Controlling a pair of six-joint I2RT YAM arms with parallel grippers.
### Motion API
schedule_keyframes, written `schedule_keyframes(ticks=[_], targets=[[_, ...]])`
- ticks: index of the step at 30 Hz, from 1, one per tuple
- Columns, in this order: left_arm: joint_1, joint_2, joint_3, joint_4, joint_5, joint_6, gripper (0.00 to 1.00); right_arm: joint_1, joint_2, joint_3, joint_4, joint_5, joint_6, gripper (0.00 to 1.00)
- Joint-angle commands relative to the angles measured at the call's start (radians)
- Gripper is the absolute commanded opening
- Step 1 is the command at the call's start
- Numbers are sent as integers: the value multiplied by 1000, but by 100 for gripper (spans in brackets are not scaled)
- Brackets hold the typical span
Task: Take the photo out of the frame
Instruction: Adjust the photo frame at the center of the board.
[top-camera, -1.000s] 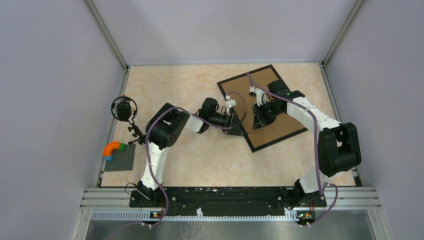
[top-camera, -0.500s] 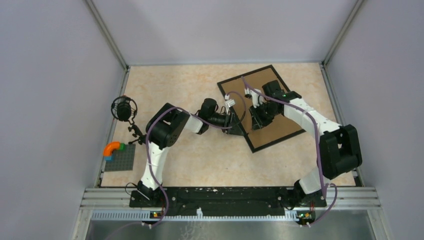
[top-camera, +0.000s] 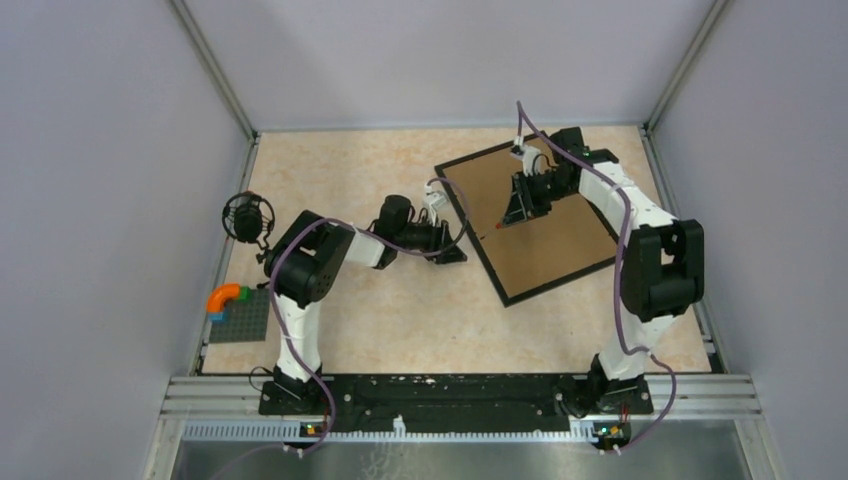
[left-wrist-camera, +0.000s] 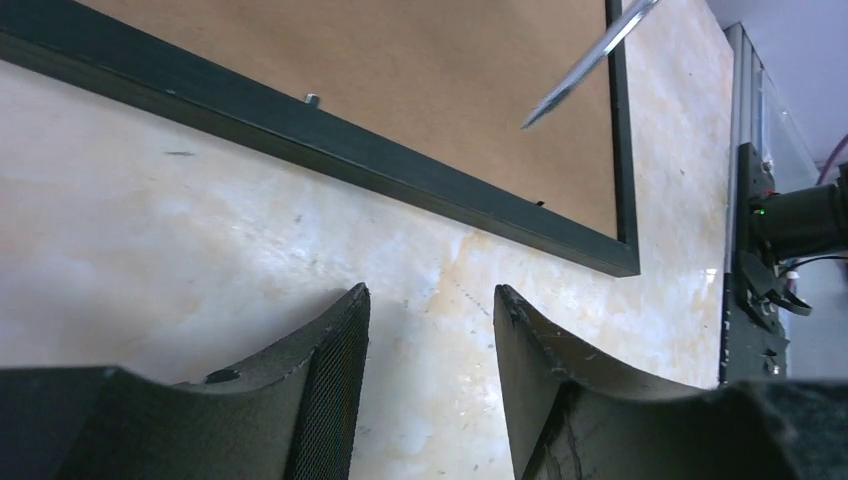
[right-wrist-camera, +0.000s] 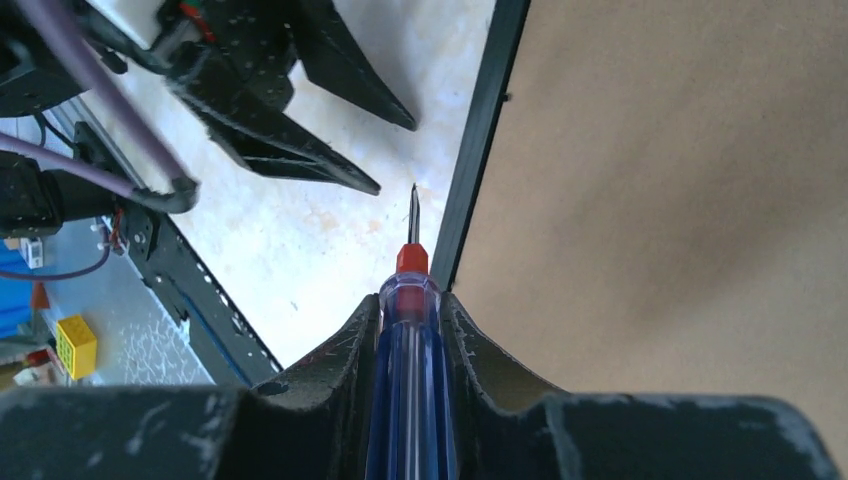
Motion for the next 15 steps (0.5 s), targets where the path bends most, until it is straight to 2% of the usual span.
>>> schedule_keyframes(ticks=[1,10,15], targets=[[30,-22,24,-39,-19,74,55,-11,109,97,17,-15,-24,0],[36,3,33,-5,7,67,55,-58,297,244,-18,-59,-57,0],[36,21,42,6,18,50,55,-81,417,352,-91,-125,-52,0]])
